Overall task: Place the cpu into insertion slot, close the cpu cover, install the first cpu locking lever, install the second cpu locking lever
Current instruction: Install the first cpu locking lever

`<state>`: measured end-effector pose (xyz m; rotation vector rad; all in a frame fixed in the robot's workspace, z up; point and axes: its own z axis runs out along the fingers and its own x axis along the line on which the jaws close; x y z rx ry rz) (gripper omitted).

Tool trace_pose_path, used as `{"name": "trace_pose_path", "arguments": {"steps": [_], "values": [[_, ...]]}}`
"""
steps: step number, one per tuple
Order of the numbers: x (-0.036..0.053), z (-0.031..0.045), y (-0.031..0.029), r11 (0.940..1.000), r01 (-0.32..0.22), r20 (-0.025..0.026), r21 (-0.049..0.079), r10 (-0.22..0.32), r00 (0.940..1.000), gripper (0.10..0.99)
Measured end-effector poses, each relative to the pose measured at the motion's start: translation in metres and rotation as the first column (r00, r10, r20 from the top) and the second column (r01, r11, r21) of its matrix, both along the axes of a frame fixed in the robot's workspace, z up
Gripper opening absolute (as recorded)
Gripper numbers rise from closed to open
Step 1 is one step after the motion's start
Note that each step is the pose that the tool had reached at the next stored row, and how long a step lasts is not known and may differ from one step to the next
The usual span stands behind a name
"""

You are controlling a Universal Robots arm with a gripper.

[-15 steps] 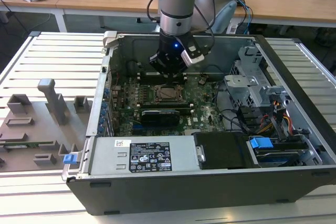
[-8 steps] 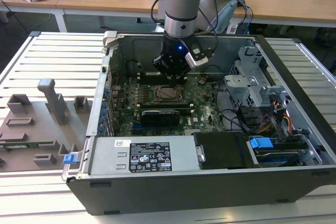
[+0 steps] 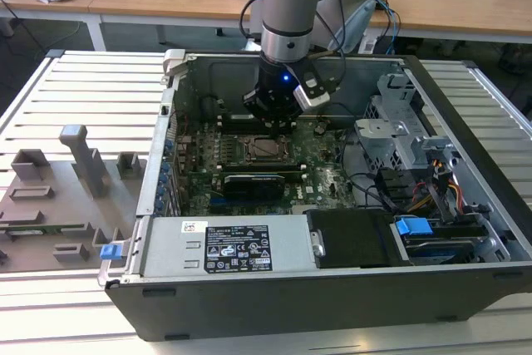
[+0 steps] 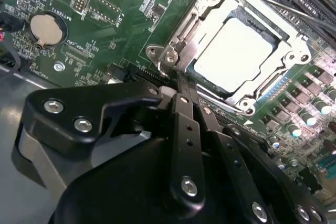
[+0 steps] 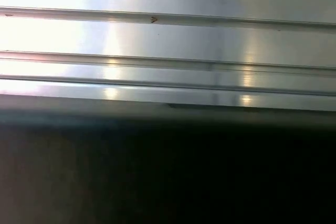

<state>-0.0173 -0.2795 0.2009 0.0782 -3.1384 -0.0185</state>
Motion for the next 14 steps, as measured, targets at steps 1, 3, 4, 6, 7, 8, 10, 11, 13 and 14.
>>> {"name": "trace_pose_path", "arguments": {"steps": [1, 3, 4, 6, 7, 8, 10, 11, 13, 14], "values": [[0.0003, 0.0036, 0.0004, 1.0, 0.0, 0.0012, 0.0, 0.0, 1.0, 0.106], [0.0001, 0.0087, 0.0003, 1.0, 0.0, 0.0001, -0.001, 0.0, 1.0, 0.106], [0.0001, 0.0097, 0.0001, 1.0, 0.0, 0.0003, -0.001, 0.0, 1.0, 0.106], [0.0001, 0.0101, -0.0027, 1.0, 0.0, 0.0002, -0.001, 0.0, 1.0, 0.106], [0.0001, 0.0101, -0.0055, 1.0, 0.0, 0.0002, -0.002, 0.0, 1.0, 0.106], [0.0, 0.0102, -0.0081, 1.0, 0.0, 0.0002, -0.002, 0.0, 1.0, 0.106], [0.0001, 0.0102, -0.0186, 1.0, 0.0, 0.0002, -0.002, 0.0, 1.0, 0.106], [0.0001, 0.0101, -0.022, 1.0, 0.0, 0.0002, -0.002, 0.0, 1.0, 0.106], [0.0, 0.0101, -0.0307, 1.0, 0.0, 0.0002, -0.002, 0.0, 1.0, 0.106], [0.0, 0.0101, -0.0338, 1.0, 0.0, 0.0002, -0.002, 0.0, 1.0, 0.106]]}}
